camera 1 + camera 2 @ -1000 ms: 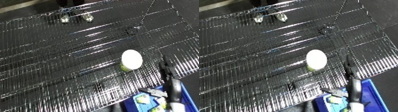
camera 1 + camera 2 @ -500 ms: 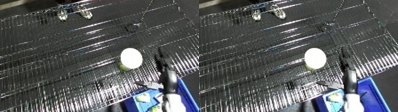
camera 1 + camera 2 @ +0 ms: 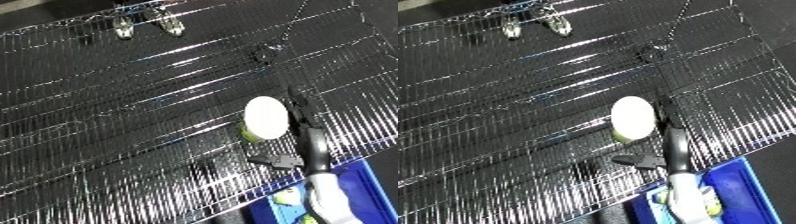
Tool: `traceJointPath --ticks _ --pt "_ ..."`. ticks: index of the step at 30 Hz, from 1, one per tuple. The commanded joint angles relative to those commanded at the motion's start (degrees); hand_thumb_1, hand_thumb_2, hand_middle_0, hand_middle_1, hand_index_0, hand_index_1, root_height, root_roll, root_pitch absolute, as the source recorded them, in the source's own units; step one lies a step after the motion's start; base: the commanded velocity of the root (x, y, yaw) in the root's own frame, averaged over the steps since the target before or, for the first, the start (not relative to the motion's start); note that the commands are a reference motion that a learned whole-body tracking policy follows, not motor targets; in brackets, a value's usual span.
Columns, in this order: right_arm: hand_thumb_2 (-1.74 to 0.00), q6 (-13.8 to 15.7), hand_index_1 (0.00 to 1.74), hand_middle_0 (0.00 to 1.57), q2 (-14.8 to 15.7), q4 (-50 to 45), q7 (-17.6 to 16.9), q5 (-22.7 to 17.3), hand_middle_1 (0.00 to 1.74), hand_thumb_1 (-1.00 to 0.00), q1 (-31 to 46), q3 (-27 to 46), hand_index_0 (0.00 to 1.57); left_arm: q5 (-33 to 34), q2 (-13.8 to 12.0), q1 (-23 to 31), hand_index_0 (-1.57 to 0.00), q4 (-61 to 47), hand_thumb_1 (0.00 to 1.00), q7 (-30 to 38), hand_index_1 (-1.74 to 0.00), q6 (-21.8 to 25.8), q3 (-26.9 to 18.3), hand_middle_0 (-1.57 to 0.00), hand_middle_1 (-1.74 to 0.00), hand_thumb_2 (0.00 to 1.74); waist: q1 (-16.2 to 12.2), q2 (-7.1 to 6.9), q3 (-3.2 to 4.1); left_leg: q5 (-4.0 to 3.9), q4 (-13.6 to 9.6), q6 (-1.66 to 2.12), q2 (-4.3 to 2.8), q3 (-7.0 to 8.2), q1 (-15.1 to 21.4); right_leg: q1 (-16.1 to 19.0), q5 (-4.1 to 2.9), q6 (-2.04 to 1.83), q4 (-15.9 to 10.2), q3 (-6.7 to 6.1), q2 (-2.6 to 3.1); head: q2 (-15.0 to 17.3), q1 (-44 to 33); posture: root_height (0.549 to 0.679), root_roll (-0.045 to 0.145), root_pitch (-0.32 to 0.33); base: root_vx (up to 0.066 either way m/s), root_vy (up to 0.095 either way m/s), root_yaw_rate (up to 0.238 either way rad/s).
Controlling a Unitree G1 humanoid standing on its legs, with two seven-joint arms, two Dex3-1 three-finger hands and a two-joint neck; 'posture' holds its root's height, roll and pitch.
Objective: Pick up the object and place it into the box
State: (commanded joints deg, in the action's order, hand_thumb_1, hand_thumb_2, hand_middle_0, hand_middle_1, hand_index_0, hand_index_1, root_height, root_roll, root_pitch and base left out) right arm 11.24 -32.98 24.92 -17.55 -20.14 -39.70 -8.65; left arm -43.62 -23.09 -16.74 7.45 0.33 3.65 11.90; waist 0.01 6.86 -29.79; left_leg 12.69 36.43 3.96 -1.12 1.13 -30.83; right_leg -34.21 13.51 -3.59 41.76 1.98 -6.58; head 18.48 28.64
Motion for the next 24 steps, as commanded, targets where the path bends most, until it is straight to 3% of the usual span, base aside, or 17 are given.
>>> traceJointPath --ticks 4,15,24 --pt "0.0 0.44 0.0 0.0 -0.13 1.92 0.31 -0.93 0.0 0.0 -1.68 -0.55 0.0 -0.24 -0.31 -0.64 -1.57 0.09 1.0 0.32 -1.74 -0.22 0.47 -1.57 -1.74 1.74 0.38 0.04 0.0 0.08 0.1 -0.16 0.14 -0.22 -0.57 -0.6 -0.09 -0.06 0.26 0.17 -0.02 -0.86 0.9 0.642 0.078 0.143 0.009 -0.009 0.049" --pt "-0.96 2.48 0.96 0.86 -0.74 5.79 -0.61 -2.41 0.96 -0.55 -5.03 -2.0 0.86 -1.29 -1.24 -1.79 -1.57 -0.33 1.0 1.05 -1.74 -0.77 1.21 -1.57 -1.74 1.74 1.23 0.2 0.0 -0.02 -0.32 -0.52 0.29 -0.45 -1.88 -2.13 -0.36 -0.25 0.47 0.64 -0.06 -2.47 1.95 0.64 0.07 0.164 -0.01 0.002 0.029" --pt "-0.96 3.74 0.96 0.86 -0.59 5.38 -2.95 -2.04 0.96 -0.55 -3.92 -1.28 0.86 -1.83 -2.12 -1.51 -1.57 -0.63 1.0 0.36 -1.74 -0.35 0.57 -1.57 -1.74 1.74 1.2 -0.75 0.0 -0.1 -2.11 -0.72 0.19 -0.77 0.32 -0.04 -0.83 -0.47 -1.41 1.07 0.15 -2.8 2.8 0.644 0.064 0.153 -0.017 -0.001 -0.003"
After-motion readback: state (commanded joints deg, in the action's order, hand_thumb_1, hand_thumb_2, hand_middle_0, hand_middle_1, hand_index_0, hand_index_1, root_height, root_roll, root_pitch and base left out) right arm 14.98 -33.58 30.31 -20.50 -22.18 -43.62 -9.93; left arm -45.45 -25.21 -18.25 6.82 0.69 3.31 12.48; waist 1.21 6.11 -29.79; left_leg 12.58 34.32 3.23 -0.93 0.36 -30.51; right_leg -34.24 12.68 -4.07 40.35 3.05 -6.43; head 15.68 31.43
